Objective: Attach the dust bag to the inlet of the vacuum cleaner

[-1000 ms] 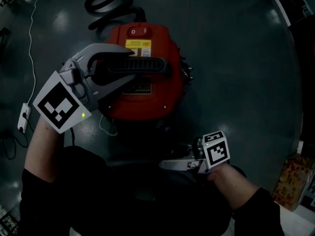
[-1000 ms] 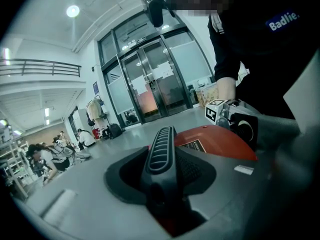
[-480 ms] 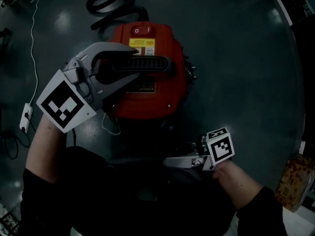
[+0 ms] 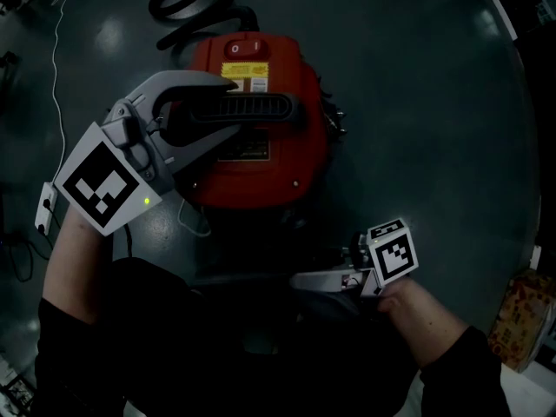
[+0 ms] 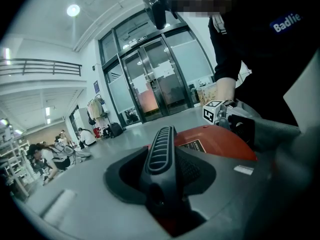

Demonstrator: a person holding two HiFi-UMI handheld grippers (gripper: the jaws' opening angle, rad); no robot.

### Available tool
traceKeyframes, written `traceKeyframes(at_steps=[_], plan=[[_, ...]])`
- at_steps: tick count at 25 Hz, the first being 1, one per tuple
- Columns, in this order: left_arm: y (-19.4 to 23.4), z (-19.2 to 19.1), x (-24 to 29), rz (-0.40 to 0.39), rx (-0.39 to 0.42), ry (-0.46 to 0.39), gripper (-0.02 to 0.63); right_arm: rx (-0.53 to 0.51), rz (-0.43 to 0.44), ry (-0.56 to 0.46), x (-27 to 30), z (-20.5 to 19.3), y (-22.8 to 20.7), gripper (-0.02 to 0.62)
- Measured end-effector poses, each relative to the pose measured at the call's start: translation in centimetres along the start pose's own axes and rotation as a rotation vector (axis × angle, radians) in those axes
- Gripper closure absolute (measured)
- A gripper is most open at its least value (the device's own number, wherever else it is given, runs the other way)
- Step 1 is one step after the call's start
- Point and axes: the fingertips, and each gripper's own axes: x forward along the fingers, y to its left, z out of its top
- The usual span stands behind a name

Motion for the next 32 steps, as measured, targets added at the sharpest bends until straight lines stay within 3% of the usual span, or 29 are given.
traceKeyframes(at_steps=[7, 18, 25, 28, 32], plan=[[0.0, 0.0, 0.0, 0.002, 0.009, 0.003, 0.469, -0.031, -0.029, 0.043, 0.7, 2.3, 0.0, 0.284], [-0.1, -0.2, 0.1, -0.002, 0.007, 0.004, 0.468, -0.055, -0.004, 0.075, 0.8, 2.1, -0.1, 0.276], [0.0, -0.2, 0.0, 0.018, -0.007, 0.018, 0.466, -0.073, -0.005, 0.087, -0.6, 1.4, -0.1, 0.168], [0.0, -0.2, 0.1, 0.017, -0.010, 0.030, 0.465, -0.067, -0.016, 0.055, -2.0, 1.5, -0.2, 0.161], [0.0, -0.6, -0.3, 0.014, 0.029, 0.116, 0.465, -0.069, -0.040, 0.019, -3.8, 1.8, 0.2, 0.160]])
